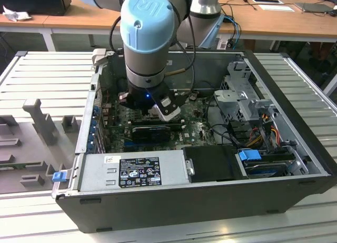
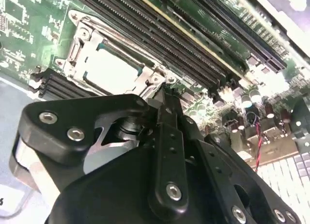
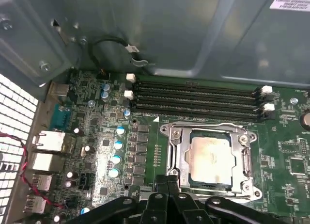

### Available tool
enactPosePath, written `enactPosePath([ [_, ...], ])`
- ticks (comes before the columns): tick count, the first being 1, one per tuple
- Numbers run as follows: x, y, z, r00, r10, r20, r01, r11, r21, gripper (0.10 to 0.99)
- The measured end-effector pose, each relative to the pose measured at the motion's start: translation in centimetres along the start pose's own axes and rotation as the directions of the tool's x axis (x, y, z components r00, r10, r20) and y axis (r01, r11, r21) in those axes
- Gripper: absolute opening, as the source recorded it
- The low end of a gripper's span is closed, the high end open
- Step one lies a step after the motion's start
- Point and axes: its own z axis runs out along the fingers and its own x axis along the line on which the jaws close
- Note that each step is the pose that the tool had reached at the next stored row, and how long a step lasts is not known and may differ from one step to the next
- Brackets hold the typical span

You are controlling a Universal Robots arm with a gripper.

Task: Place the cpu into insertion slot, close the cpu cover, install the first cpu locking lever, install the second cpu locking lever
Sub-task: 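Install the second cpu locking lever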

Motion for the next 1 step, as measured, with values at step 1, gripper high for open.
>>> enactPosePath([
  [1,0.0,0.01,-0.03,1.0,0.0,0.0,0.0,1.0,0.0,0.106],
])
